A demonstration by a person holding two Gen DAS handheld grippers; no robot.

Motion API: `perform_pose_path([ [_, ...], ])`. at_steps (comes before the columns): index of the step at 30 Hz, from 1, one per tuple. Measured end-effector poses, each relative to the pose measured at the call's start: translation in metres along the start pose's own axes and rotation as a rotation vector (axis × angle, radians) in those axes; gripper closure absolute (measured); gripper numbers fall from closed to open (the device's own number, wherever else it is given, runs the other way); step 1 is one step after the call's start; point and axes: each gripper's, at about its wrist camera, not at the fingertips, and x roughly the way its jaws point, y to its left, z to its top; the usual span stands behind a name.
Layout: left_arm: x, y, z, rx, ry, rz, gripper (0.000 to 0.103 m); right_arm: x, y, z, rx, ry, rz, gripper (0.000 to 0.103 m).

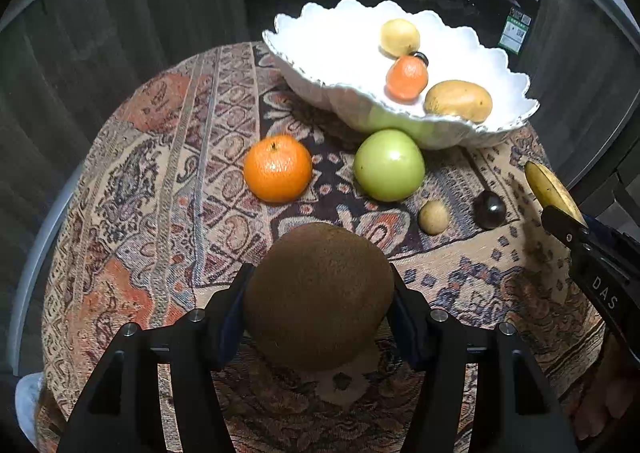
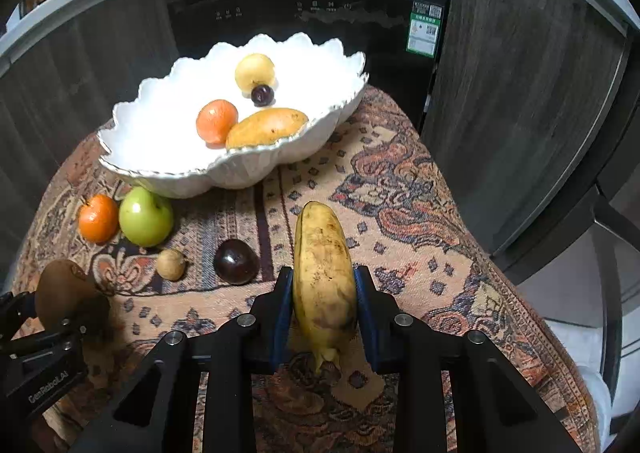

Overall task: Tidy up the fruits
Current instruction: 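Carry the kiwi with left gripper while right gripper carries the banana over the bowl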

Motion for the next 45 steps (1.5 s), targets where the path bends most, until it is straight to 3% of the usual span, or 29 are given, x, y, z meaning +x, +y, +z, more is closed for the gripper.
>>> perform_pose_path([
  [14,-0.031,0.000,0.016,0.003,-0.044,0.002,0.042,-0.031,-0.002,0.013,0.026,-0.056,0.032,0.072],
  [30,-0.054,-0.010,0.059,0.026,-0.111,-0.007,0.042,-0.051,-0.007,0.039,0.052,-0.104,0.043,0.072],
  [45,-0.049,-0.011,0.112,0.030,-0.142,-0.001,0.042,-0.046,-0.006,0.096,0.032,-0.158,0.053,0.072],
])
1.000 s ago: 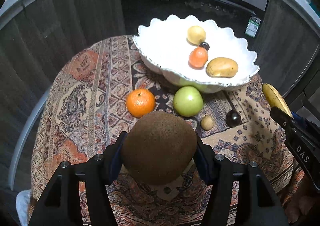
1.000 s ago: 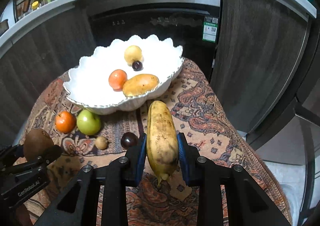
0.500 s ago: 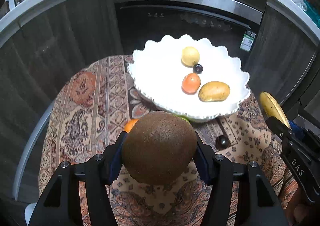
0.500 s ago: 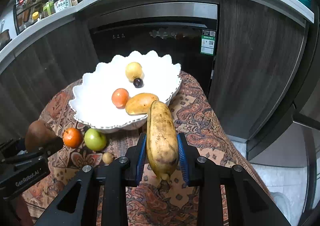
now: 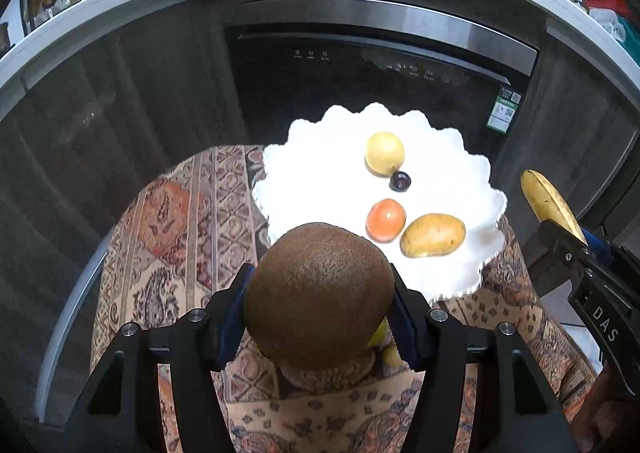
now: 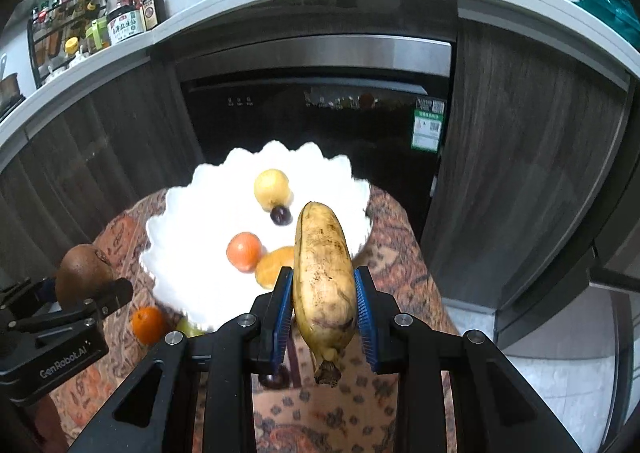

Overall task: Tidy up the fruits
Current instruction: 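Carry the kiwi with left gripper while right gripper carries the banana over the bowl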

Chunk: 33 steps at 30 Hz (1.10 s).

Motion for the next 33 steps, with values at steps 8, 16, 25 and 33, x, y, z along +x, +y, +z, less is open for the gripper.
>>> perform_pose_path([
  [8,0.017,-0.002,0.028,0.006,-0.008,-0.005,0.042,0.024,0.000,0.025,-0.005,0.003,-0.008,0.072],
  [16,0.042,-0.003,0.053,0.006,-0.006,-0.011,0.042,0.053,0.001,0.044,-0.014,0.017,-0.014,0.072],
  [25,0.076,-0.002,0.063,0.013,0.013,-0.012,0.042,0.092,0.001,0.051,-0.018,0.055,-0.022,0.072],
  [33,0.097,-0.002,0.064,0.016,0.043,-0.019,0.042,0.120,0.000,0.049,-0.016,0.101,-0.027,0.072],
])
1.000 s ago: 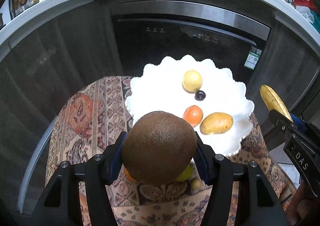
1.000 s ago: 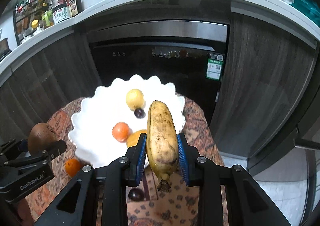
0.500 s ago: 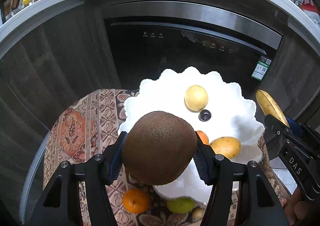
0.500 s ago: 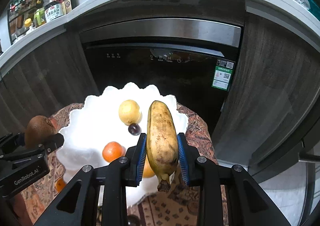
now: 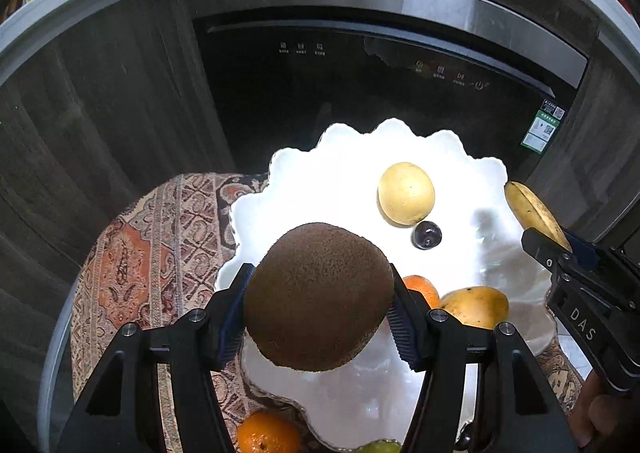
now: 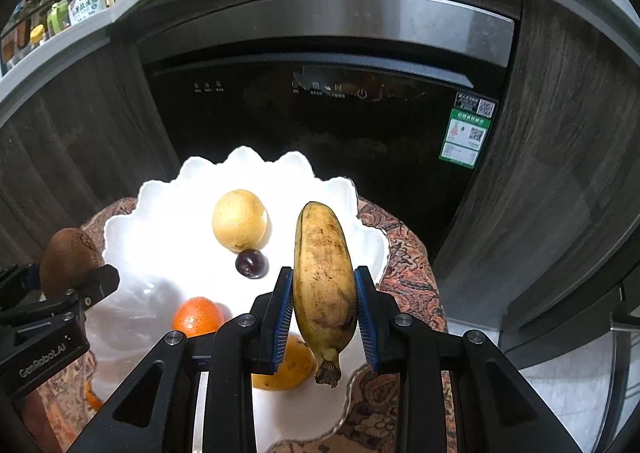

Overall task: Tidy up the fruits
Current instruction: 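Carry the kiwi with left gripper while right gripper carries the banana over the bowl, then open left gripper releasing the kiwi while right gripper drops the banana in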

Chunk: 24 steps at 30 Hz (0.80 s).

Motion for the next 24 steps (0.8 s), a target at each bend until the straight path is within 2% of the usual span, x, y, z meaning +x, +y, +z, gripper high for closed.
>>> perform_pose_path([
  [7,0.010,0.006,-0.004,-0.016,0.050,0.021,0.041,0.015,0.005,-0.003,-0.008,0.060,0.007,0.072],
  [9,0.007,0.008,-0.005,-0.014,0.035,0.034,0.034,0.014,0.007,-0.003,-0.016,0.055,0.005,0.069],
  [10,0.004,0.008,-0.005,-0.013,0.026,0.037,0.026,0.012,0.008,-0.003,-0.024,0.053,0.007,0.064],
  [11,0.001,0.009,-0.005,-0.014,0.013,0.042,0.020,0.011,0.009,-0.003,-0.031,0.052,0.006,0.050],
  [12,-0.003,0.009,-0.005,-0.016,0.005,0.049,0.018,0.009,0.009,-0.004,-0.031,0.048,0.000,0.039],
  [13,-0.004,0.009,-0.003,-0.018,-0.001,0.052,0.017,0.006,0.009,-0.004,-0.026,0.038,-0.006,0.038],
  [24,-0.047,0.008,-0.008,-0.001,-0.060,0.070,0.008,-0.030,0.009,-0.008,-0.007,0.005,-0.015,0.036],
])
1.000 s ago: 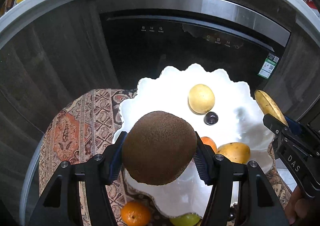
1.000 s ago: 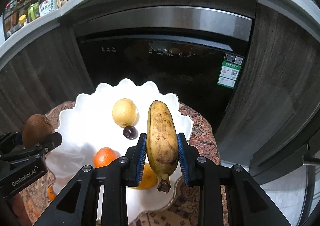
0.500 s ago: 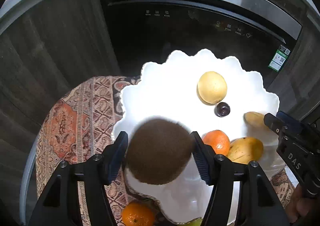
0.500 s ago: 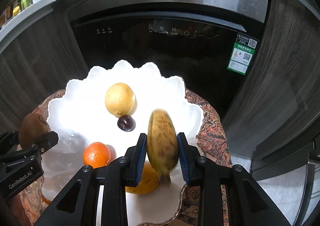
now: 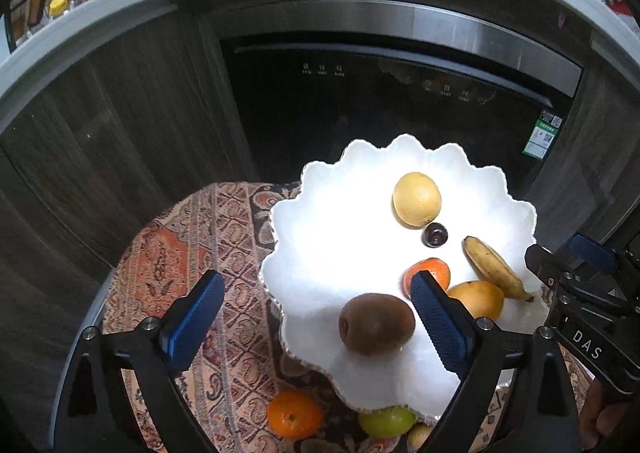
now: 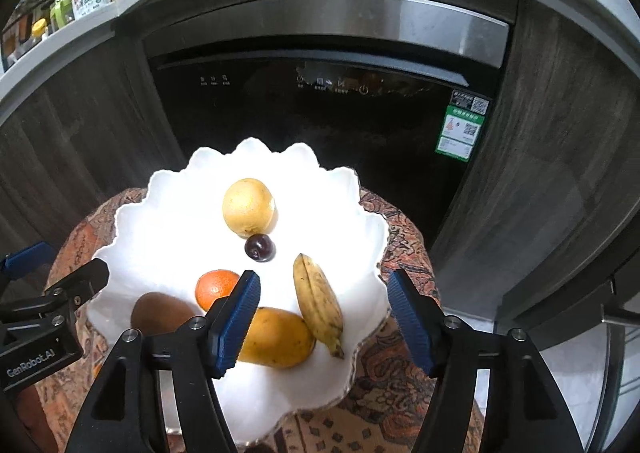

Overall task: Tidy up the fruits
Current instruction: 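Open left gripper releasing the kiwi while right gripper drops the banana in, then withdraw both grippers from the bowl toward the remaining fruits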

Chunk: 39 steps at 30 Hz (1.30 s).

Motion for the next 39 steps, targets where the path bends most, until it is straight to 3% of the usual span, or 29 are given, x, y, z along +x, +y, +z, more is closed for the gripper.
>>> perform_pose_path([
  [17,-0.064,0.019,-0.020,-0.027,-0.062,0.022,0.004,-0.062,0.021,-0.015,-0.026,-0.054,-0.001,0.036],
  [39,-0.086,0.048,-0.072,-0.036,-0.055,0.064,0.004,-0.081,0.048,-0.056,-0.062,-0.034,0.002,0.036],
])
